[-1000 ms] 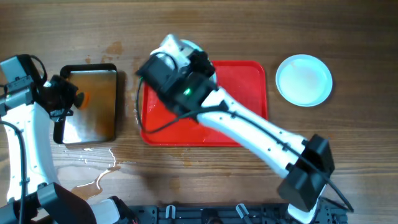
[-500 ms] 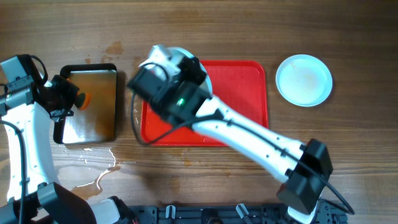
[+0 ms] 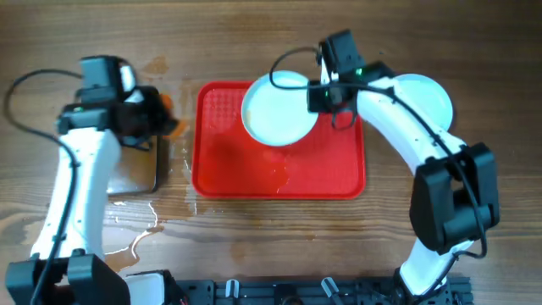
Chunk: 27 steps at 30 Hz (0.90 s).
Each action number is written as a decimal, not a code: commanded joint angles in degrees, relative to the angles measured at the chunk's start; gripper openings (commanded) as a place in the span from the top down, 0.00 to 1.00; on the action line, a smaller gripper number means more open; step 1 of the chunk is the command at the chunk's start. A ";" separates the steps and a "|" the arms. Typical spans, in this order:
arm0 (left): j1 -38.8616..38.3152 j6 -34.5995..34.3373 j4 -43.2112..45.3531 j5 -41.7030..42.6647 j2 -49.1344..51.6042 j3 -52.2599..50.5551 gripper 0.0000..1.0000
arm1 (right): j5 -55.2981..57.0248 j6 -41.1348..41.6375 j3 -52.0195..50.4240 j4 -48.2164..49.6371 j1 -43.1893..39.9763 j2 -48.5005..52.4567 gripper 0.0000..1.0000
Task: Clean dirty plates on tray and stack at the side
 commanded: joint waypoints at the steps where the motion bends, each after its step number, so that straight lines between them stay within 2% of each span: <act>1: -7.89 -1.88 2.08 0.63 0.52 0.66 0.96 | -4.13 4.57 -8.87 6.84 1.81 -0.96 0.96; 5: -13.90 -6.58 6.29 0.63 3.50 0.66 0.96 | -3.87 13.49 -14.49 12.39 4.11 -0.24 0.96; 8: -17.81 -8.92 9.88 0.66 7.85 0.68 0.96 | -2.01 14.16 -15.61 14.75 6.19 -0.09 0.96; 15: -26.47 -9.38 15.61 0.09 19.30 0.68 0.96 | 2.23 15.41 -15.61 14.62 8.33 -0.07 0.96; 20: -28.04 -11.39 15.91 -1.88 24.63 0.66 0.96 | 2.40 15.39 -15.61 14.32 8.33 -0.07 0.96; 25: -28.11 -10.95 14.38 -8.28 27.69 0.66 0.96 | 2.38 15.41 -15.61 14.29 8.33 -0.07 0.96; 26: -28.11 -10.93 13.35 -11.30 28.35 0.66 0.96 | 2.38 15.39 -15.61 14.27 8.33 -0.07 0.96; 27: -28.11 -10.75 10.43 -17.92 28.52 0.66 0.96 | 2.38 15.37 -15.61 14.21 8.33 -0.07 0.96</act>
